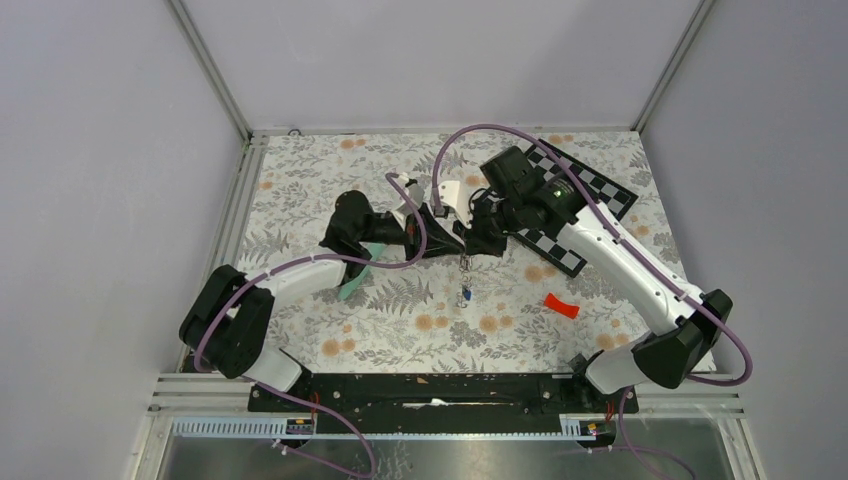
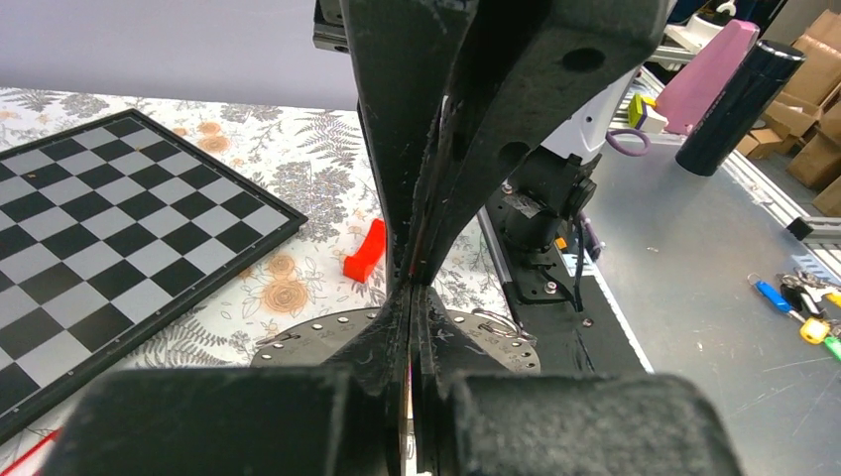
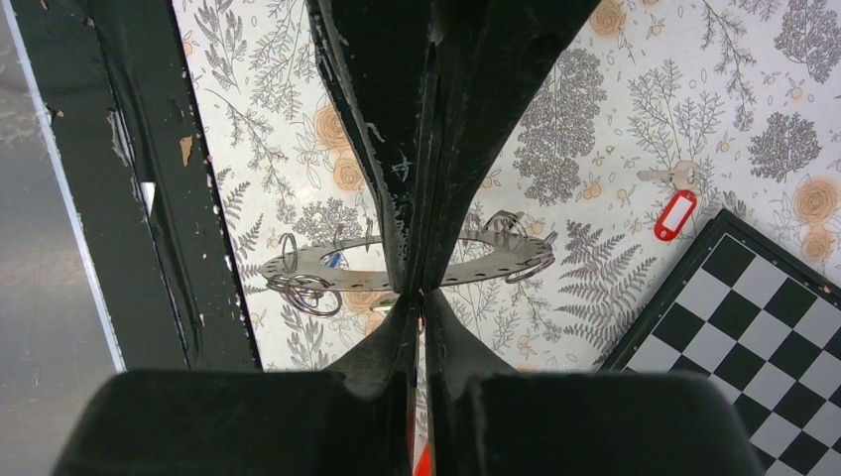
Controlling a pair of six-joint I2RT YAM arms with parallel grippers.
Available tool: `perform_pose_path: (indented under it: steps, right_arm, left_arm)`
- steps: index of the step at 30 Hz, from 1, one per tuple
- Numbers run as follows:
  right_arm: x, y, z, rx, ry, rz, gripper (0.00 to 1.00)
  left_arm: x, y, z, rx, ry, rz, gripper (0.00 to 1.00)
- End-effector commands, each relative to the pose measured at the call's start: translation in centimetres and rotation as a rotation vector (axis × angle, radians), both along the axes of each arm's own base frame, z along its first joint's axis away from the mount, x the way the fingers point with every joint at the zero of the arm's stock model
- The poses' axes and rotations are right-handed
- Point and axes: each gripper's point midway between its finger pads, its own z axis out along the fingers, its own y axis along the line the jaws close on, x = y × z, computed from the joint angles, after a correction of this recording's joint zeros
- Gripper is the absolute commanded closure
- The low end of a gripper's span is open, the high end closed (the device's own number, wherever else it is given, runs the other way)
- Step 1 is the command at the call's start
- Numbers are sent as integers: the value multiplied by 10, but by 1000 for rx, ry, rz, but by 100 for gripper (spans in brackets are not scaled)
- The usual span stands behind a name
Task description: Put the keys on the keyring
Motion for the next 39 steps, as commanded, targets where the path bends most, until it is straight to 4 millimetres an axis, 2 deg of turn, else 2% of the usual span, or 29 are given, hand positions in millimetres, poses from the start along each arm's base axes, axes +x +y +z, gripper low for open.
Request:
perform_pose_path:
  steps: [1, 5, 10, 18, 24, 26, 34, 39]
  right_arm:
    - [5, 8, 15, 84, -78, -28, 85]
    - [2, 5, 18, 135, -110, -49, 68]
    - [-1, 2, 30, 223, -117, -61, 62]
    - [-8, 6, 39, 311, -90, -23, 66]
    - [-14, 9, 31, 317, -57, 9, 85]
    - [-17, 8, 28, 317, -47, 16, 87]
    - [-9, -4, 32, 294, -108, -32, 83]
    - [-15, -11, 36, 285, -130, -14, 69]
  left_arm:
    - [-11, 6, 26, -93, -51, -14, 100]
    - [-12, 15, 43, -158, -46, 11, 100]
    - [-18, 21, 52, -202, -48, 24, 100]
    - [-21, 23, 49, -202, -54, 20, 100]
    - [-24, 24, 52, -211, -64, 11, 100]
    - [-24, 24, 52, -214, -69, 12, 100]
    - [-26, 25, 50, -207, -86, 1, 100]
    - [-27, 25, 49, -203, -96, -8, 100]
